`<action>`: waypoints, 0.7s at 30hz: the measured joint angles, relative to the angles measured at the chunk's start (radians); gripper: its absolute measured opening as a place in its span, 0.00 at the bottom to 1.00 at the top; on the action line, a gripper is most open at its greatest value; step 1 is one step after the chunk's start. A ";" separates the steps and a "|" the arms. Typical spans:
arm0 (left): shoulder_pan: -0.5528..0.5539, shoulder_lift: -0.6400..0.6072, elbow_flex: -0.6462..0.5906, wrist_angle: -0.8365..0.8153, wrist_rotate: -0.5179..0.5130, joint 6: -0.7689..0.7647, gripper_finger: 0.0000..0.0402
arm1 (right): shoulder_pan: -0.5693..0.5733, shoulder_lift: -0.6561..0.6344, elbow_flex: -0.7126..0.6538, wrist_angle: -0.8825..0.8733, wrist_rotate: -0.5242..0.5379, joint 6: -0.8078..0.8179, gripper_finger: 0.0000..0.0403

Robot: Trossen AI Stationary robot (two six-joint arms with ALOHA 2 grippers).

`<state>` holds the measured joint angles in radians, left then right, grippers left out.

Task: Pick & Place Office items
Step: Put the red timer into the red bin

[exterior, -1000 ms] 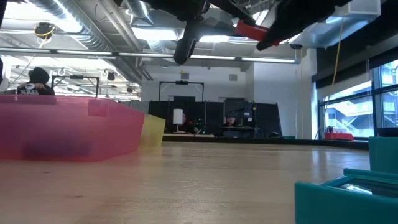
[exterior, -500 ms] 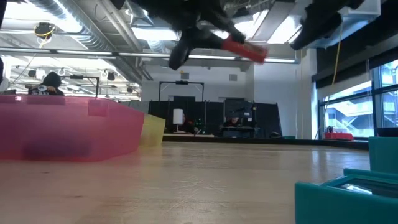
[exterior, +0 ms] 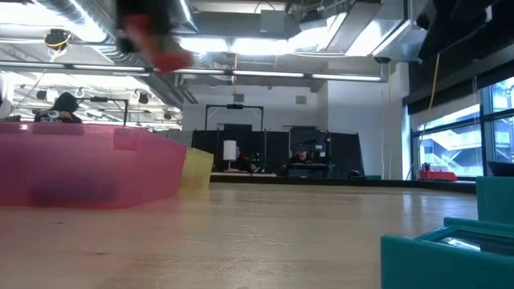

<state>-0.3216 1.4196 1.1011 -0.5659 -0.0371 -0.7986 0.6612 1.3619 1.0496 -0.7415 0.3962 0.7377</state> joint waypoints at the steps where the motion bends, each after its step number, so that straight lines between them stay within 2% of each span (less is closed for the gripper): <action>1: -0.019 -0.016 0.000 -0.050 -0.022 0.000 0.18 | 0.006 0.004 0.000 0.000 0.008 0.011 0.75; 6: -0.086 -0.028 0.000 -0.280 -0.255 -0.102 0.18 | 0.032 0.025 0.000 -0.002 0.008 0.067 0.75; 8: -0.097 -0.011 0.000 -0.336 -0.303 -0.173 0.18 | 0.042 0.038 0.000 0.001 0.008 0.103 0.75; 13: -0.102 0.033 0.000 -0.389 -0.306 -0.232 0.18 | 0.071 0.092 0.000 0.007 0.007 0.214 0.75; 21: -0.100 0.123 0.000 -0.385 -0.309 -0.174 0.18 | 0.104 0.220 0.000 0.022 0.034 0.363 0.75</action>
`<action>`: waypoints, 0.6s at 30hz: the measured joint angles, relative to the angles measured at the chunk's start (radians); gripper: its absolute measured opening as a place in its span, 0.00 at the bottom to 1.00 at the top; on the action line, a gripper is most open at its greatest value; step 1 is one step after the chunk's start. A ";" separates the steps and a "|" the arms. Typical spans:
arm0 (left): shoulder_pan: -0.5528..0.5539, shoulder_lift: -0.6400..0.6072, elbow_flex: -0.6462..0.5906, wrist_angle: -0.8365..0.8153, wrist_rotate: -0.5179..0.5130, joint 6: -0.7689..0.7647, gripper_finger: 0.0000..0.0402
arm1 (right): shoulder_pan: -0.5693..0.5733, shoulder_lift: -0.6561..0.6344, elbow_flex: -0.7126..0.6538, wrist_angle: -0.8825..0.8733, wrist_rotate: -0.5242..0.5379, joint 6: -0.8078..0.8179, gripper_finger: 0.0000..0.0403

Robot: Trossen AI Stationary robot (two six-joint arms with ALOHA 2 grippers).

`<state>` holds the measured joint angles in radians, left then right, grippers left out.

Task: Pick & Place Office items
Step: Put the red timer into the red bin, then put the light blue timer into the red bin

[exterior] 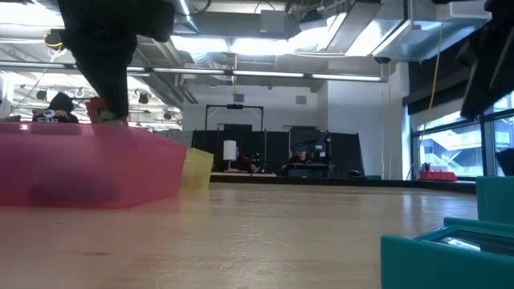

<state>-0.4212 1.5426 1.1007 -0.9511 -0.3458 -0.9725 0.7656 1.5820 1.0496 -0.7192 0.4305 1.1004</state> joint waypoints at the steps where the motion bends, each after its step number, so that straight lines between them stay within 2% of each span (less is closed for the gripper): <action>1: 0.004 0.008 0.000 0.000 0.000 0.000 0.18 | 0.002 0.012 0.000 0.007 0.003 0.013 0.75; 9: 0.006 0.023 0.000 0.008 -0.012 -0.019 0.20 | 0.013 0.087 0.000 0.079 -0.001 0.052 0.75; 18: 0.006 0.023 0.000 0.009 -0.020 -0.039 0.32 | 0.014 0.096 0.000 0.133 -0.010 0.115 0.75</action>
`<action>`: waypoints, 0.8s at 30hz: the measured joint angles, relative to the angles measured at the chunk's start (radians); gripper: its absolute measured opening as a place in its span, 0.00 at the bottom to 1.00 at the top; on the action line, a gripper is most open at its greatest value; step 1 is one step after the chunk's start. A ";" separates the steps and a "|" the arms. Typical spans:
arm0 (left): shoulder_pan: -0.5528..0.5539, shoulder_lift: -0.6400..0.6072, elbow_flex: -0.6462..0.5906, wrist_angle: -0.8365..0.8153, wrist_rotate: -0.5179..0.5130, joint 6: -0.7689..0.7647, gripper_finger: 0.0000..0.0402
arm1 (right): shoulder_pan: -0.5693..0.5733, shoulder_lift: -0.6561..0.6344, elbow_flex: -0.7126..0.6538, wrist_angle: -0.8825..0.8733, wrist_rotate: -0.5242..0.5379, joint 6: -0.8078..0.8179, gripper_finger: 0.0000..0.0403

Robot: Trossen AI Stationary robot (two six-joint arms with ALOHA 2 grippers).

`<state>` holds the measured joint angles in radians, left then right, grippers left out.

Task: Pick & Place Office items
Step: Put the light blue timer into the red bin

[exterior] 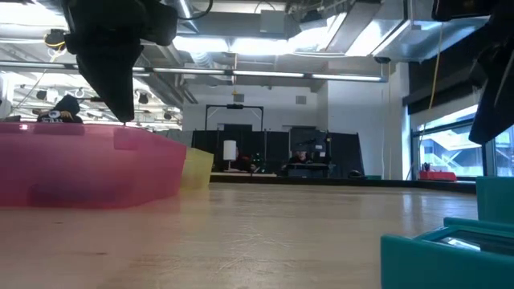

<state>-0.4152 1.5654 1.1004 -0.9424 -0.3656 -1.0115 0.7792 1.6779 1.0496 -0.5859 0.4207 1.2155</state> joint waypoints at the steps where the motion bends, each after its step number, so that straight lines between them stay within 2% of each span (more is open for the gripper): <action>1: 0.000 0.000 0.000 0.000 0.000 0.000 0.33 | 0.000 0.000 0.000 0.002 -0.005 0.012 0.75; 7: 0.000 0.000 0.000 0.002 -0.001 0.000 0.41 | 0.000 0.000 0.000 0.019 -0.047 0.160 0.75; 13: -0.001 0.000 0.000 0.003 0.000 -0.014 0.44 | 0.000 0.041 0.000 0.073 -0.047 0.293 0.75; 18: -0.003 0.000 0.000 0.004 0.000 -0.075 0.44 | 0.000 0.131 0.000 0.195 -0.066 0.232 0.75; 24: -0.003 0.000 0.000 0.006 -0.014 -0.077 0.42 | 0.000 0.183 0.000 0.186 -0.063 0.132 0.69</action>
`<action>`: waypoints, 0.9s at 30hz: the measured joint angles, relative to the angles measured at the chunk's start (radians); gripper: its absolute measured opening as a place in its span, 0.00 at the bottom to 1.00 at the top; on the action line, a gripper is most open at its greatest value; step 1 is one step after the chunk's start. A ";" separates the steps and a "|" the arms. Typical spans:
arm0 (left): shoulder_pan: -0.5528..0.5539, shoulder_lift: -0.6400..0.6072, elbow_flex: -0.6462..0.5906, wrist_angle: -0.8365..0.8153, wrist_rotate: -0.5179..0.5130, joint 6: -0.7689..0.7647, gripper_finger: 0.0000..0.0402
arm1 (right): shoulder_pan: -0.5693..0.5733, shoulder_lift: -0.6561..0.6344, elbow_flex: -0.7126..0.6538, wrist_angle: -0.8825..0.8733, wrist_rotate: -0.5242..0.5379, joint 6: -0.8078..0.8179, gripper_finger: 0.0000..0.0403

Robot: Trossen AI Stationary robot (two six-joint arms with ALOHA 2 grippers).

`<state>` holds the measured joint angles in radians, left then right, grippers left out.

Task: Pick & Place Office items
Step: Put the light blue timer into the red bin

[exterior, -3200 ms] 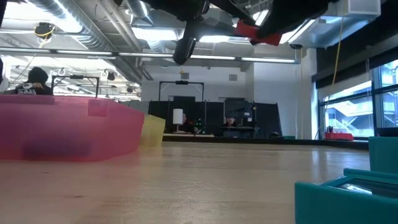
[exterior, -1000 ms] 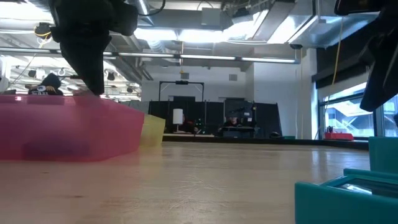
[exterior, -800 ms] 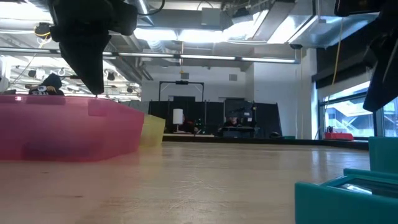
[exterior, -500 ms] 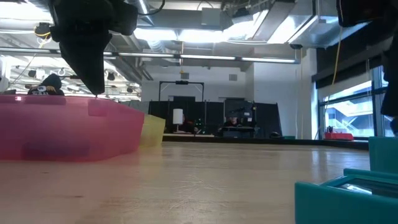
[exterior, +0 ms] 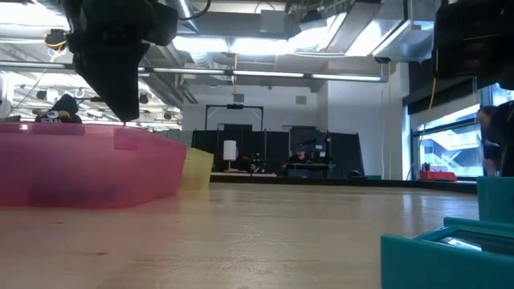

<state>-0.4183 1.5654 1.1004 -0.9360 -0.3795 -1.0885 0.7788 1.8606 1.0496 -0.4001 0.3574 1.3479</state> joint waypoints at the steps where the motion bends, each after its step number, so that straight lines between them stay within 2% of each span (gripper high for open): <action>1: -0.001 0.000 0.000 0.000 -0.010 0.000 0.41 | 0.000 0.001 0.000 0.000 0.001 -0.025 0.66; 7: -0.026 0.000 0.000 0.040 -0.127 -0.037 0.40 | 0.002 0.001 0.000 0.000 -0.006 -0.104 0.44; 13: -0.066 0.000 -0.001 0.156 -0.340 -0.004 0.38 | 0.002 0.001 0.000 0.000 -0.009 -0.132 0.14; 18: -0.074 0.000 -0.001 0.306 -0.478 0.086 0.37 | 0.001 -0.003 0.000 0.000 -0.021 -0.155 0.13; 22: -0.074 0.000 -0.001 0.447 -0.486 0.184 0.37 | 0.001 -0.022 0.000 -0.003 0.007 -0.190 0.13; 27: -0.086 0.000 -0.001 0.583 -0.468 0.307 0.36 | -0.004 -0.067 0.000 -0.002 0.144 -0.278 0.18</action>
<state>-0.5040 1.5654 1.0996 -0.3532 -0.8480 -0.7812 0.7746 1.7933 1.0496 -0.4017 0.5010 1.0695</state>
